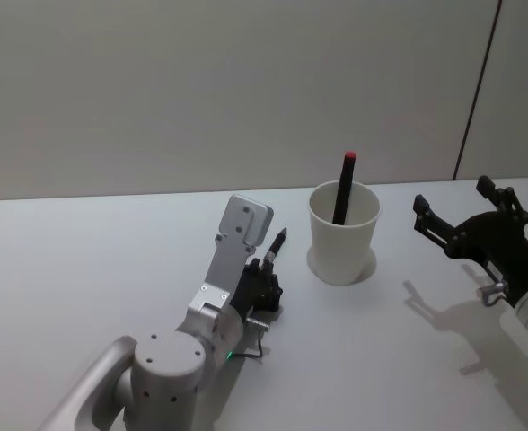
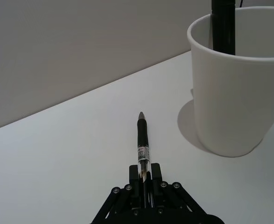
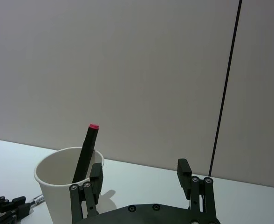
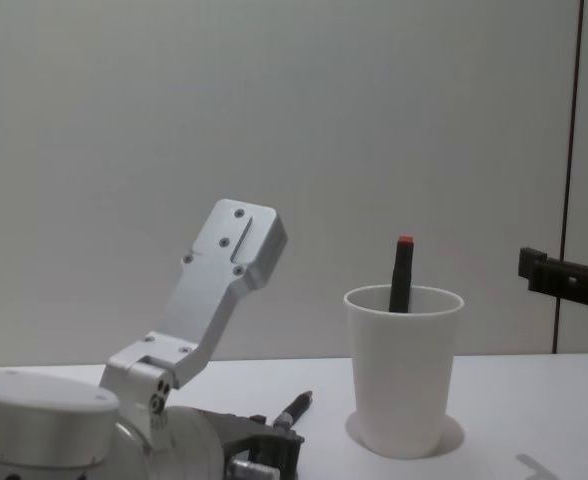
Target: Place the pen into the pen holder.
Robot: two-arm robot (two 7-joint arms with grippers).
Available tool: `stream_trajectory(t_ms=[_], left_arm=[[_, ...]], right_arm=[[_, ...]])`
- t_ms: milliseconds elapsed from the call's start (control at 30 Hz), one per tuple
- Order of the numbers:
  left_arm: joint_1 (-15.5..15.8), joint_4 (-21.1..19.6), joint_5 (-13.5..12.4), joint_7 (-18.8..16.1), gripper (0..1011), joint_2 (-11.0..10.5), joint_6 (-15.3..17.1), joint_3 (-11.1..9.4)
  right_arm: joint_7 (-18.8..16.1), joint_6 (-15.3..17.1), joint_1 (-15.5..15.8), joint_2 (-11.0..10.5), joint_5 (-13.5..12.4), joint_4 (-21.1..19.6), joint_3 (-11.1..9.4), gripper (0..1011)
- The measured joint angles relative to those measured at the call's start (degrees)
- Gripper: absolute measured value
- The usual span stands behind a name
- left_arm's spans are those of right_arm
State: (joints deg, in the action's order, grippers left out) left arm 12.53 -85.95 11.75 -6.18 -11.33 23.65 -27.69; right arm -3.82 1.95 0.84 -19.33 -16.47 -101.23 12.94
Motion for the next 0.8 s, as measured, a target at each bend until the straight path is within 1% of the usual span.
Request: stream_trajectory(t_ms=[167, 467, 633, 800], left_arm=[[0.64, -0.4, -2.45, 0.19, 154, 0.13, 1.07, -0.02], [2.85, -0.35, -6.65, 1.13, 154, 0.74, 1.42, 0.45], [4.04, 0.2, -8.25, 1.81, 154, 1.14, 1.29, 0.86], [5.03, 0.56, -9.23, 2.35, 155, 1.44, 1.05, 1.3]], right_arm=[[0.0, 0.0, 0.0, 0.0, 0.0, 0.0, 0.0, 1001], [0.0, 0.0, 0.0, 0.0, 0.0, 0.0, 0.0, 1001], [0.0, 0.0, 0.0, 0.0, 0.0, 0.0, 0.0, 1001], [0.0, 0.0, 0.0, 0.0, 0.0, 0.0, 0.0, 1001]])
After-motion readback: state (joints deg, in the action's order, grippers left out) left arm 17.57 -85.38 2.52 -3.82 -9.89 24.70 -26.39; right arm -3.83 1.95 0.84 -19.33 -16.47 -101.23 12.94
